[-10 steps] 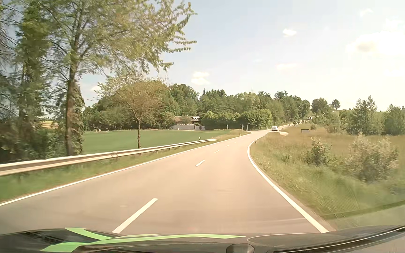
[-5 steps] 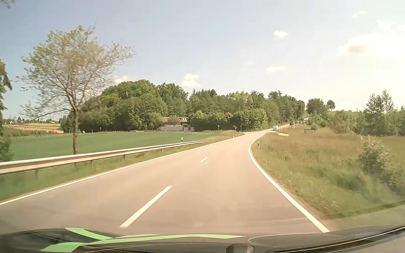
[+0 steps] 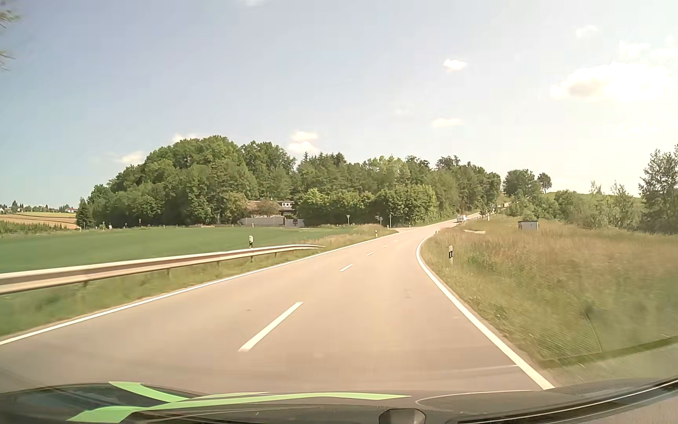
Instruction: Follow the waypoints while adhering to traffic rules and regulations
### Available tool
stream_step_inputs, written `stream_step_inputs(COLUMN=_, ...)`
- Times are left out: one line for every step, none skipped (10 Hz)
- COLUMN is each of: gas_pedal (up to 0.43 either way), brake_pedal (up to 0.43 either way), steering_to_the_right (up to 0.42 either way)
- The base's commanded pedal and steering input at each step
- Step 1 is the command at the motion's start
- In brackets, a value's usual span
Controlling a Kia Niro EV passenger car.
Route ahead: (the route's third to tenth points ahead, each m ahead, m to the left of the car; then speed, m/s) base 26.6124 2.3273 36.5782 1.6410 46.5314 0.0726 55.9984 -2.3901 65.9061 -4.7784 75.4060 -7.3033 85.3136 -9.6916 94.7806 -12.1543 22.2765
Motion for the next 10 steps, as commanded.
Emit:
stream_step_inputs(gas_pedal=0.118, brake_pedal=0.000, steering_to_the_right=0.018)
stream_step_inputs(gas_pedal=0.118, brake_pedal=0.000, steering_to_the_right=0.018)
stream_step_inputs(gas_pedal=0.118, brake_pedal=0.000, steering_to_the_right=0.019)
stream_step_inputs(gas_pedal=0.118, brake_pedal=0.000, steering_to_the_right=0.019)
stream_step_inputs(gas_pedal=0.118, brake_pedal=0.000, steering_to_the_right=0.021)
stream_step_inputs(gas_pedal=0.118, brake_pedal=0.000, steering_to_the_right=0.022)
stream_step_inputs(gas_pedal=0.118, brake_pedal=0.000, steering_to_the_right=0.021)
stream_step_inputs(gas_pedal=0.118, brake_pedal=0.000, steering_to_the_right=0.021)
stream_step_inputs(gas_pedal=0.118, brake_pedal=0.000, steering_to_the_right=0.021)
stream_step_inputs(gas_pedal=0.118, brake_pedal=0.000, steering_to_the_right=0.021)
